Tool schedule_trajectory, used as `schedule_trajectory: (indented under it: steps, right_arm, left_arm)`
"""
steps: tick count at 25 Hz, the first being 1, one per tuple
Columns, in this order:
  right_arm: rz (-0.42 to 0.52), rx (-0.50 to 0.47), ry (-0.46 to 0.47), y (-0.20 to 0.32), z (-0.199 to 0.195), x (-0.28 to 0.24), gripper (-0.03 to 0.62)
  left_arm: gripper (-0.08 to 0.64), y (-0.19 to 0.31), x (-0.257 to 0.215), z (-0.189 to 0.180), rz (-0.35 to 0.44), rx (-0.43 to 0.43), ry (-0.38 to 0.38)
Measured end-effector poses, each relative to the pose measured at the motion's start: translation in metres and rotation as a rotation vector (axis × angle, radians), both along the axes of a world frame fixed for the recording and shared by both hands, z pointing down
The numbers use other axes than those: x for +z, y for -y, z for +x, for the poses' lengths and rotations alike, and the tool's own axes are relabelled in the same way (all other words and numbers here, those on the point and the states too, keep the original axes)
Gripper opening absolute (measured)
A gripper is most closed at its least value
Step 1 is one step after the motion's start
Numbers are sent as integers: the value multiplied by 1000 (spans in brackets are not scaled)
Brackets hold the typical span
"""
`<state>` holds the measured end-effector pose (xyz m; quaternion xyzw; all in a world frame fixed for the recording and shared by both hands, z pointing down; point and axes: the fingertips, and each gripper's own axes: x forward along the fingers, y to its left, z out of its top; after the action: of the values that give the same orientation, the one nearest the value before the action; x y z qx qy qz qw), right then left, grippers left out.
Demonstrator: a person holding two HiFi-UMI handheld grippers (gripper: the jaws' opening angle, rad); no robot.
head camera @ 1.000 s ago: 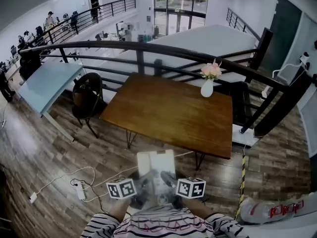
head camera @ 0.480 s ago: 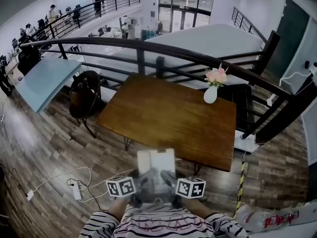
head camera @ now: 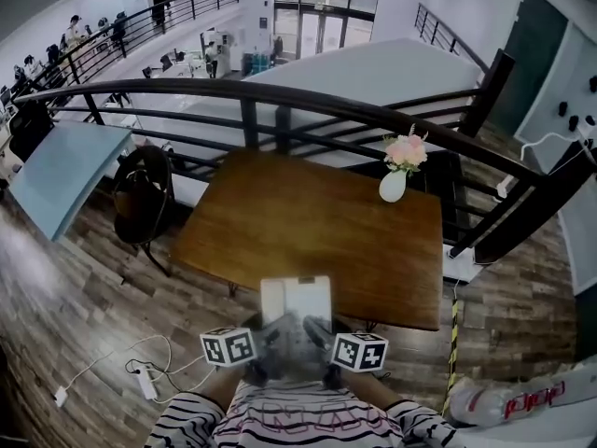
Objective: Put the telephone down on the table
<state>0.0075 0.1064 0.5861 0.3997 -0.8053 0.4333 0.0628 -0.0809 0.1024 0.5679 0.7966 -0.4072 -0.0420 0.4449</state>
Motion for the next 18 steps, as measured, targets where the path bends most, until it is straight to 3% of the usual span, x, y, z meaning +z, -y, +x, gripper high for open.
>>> schedule_trajectory:
  steps: [18]
  right_arm:
    - [12, 188, 29, 122, -92, -1, 299]
  left_arm:
    - [393, 138, -5, -88, -1, 186, 28]
